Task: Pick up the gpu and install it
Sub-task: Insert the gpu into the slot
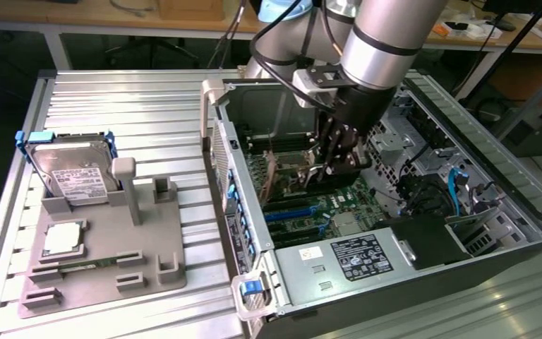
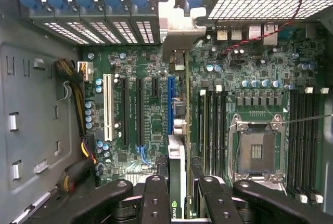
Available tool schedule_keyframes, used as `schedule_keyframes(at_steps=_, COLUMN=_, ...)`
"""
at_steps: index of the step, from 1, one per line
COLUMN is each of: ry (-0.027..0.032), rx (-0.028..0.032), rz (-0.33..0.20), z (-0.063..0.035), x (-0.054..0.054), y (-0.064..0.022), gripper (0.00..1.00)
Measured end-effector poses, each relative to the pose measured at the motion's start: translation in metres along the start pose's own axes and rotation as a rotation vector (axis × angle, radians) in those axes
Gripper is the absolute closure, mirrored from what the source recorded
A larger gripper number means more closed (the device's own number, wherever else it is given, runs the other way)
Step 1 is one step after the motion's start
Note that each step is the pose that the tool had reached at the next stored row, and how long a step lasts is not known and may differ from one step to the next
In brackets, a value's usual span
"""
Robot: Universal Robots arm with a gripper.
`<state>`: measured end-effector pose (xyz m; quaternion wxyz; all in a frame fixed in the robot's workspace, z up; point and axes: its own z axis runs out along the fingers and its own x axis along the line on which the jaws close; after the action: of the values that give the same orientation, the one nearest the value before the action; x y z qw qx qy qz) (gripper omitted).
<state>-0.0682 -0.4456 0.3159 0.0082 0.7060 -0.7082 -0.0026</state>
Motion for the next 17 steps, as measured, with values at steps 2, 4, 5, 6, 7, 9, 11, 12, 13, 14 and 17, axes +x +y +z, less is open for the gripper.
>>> schedule_keyframes(at_steps=2, ry=-0.0001, rx=0.0001, rz=-0.001, z=0.0016, x=0.001, y=0.0012, gripper=0.73)
schedule_keyframes(at_steps=4, ry=0.0000, rx=0.0001, rz=-0.002, z=0.0032, x=0.001, y=0.0027, gripper=0.73)
schedule_keyframes(at_steps=5, ry=0.0000, rx=0.0001, rz=-0.002, z=0.0039, x=0.001, y=0.0035, gripper=0.73)
schedule_keyframes(at_steps=6, ry=-0.0001, rx=0.0001, rz=-0.003, z=0.0050, x=0.001, y=0.0048, gripper=0.73)
schedule_keyframes(at_steps=7, ry=-0.0001, rx=0.0002, rz=-0.003, z=0.0058, x=0.002, y=0.0057, gripper=0.73)
schedule_keyframes(at_steps=9, ry=-0.0001, rx=0.0002, rz=-0.003, z=0.0073, x=0.002, y=0.0074, gripper=0.73)
schedule_keyframes(at_steps=11, ry=0.0000, rx=0.0002, rz=-0.004, z=0.0090, x=0.002, y=0.0094, gripper=0.73)
schedule_keyframes(at_steps=12, ry=-0.0001, rx=0.0001, rz=-0.004, z=0.0099, x=0.002, y=0.0105, gripper=0.73)
schedule_keyframes(at_steps=13, ry=-0.0001, rx=0.0001, rz=-0.004, z=0.0108, x=0.002, y=0.0117, gripper=0.73)
schedule_keyframes(at_steps=14, ry=0.0000, rx=0.0002, rz=-0.005, z=0.0116, x=0.002, y=0.0128, gripper=0.73)
schedule_keyframes(at_steps=17, ry=0.0000, rx=0.0001, rz=-0.005, z=0.0137, x=0.002, y=0.0156, gripper=0.73)
